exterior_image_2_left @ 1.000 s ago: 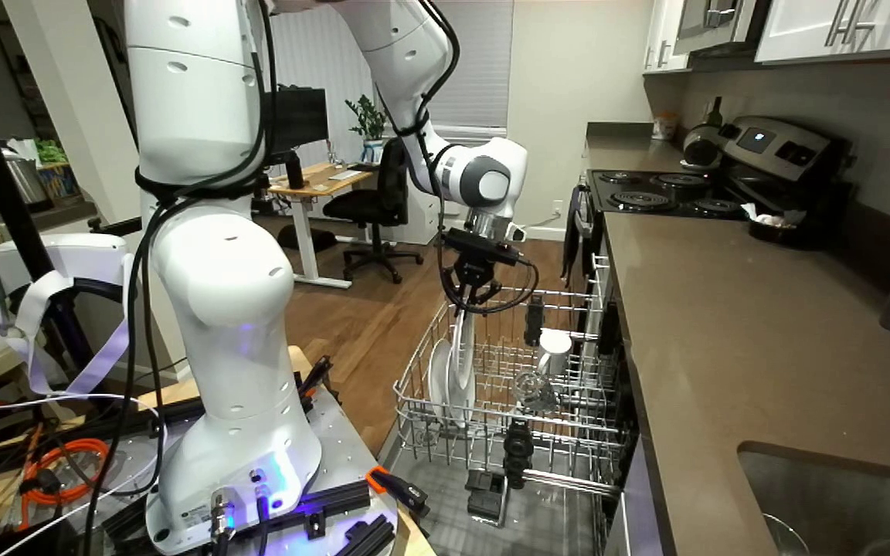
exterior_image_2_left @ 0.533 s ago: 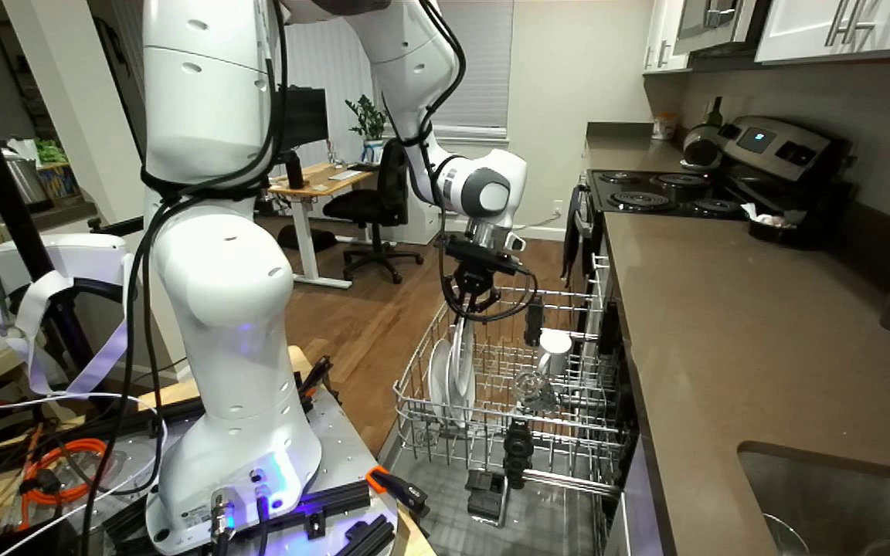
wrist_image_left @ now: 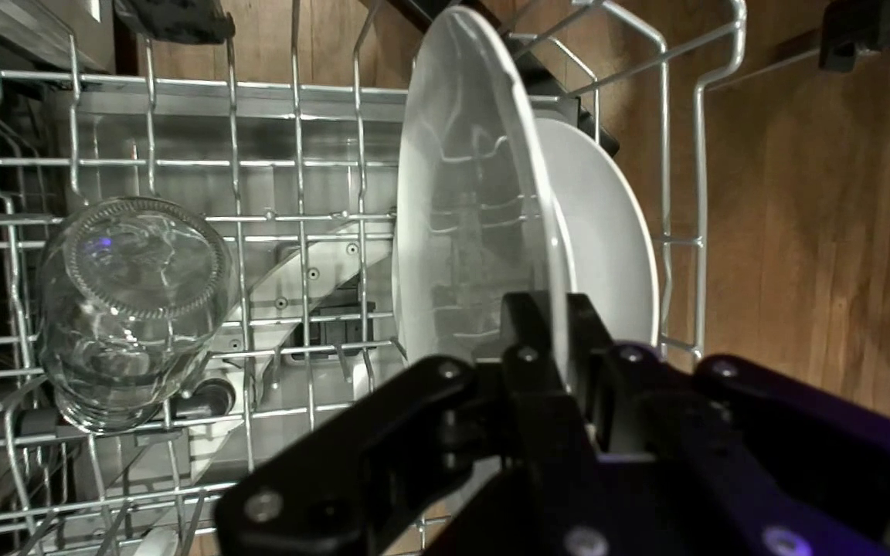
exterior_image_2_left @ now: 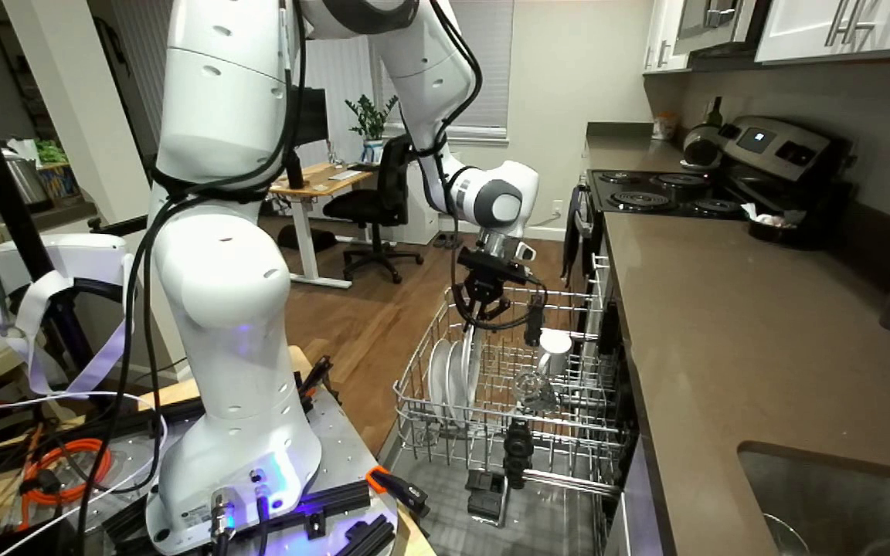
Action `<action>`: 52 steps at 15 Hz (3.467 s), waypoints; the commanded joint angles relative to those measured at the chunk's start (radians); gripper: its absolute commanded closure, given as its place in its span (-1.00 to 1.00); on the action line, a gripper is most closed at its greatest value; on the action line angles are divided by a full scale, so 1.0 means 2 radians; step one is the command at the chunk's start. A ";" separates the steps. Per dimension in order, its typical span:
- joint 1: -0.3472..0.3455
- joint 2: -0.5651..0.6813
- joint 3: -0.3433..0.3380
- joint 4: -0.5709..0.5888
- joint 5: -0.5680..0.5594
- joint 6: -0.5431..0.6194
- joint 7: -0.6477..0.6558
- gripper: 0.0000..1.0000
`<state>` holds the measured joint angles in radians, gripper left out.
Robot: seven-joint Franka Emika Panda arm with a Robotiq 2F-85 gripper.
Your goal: Pick up the white plate from the countertop and put it in the dishwasher.
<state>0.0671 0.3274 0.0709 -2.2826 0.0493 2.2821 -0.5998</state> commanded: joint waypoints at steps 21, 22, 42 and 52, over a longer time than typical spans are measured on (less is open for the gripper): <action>-0.009 0.072 0.014 0.032 -0.072 0.034 0.045 0.86; -0.009 0.070 0.015 0.031 -0.075 0.033 0.051 0.86; 0.028 0.058 0.016 0.010 -0.136 0.052 0.160 0.86; 0.043 0.063 0.012 0.012 -0.168 0.051 0.192 0.85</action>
<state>0.1377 0.4847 0.1048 -2.2330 -0.2544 2.3744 -0.2586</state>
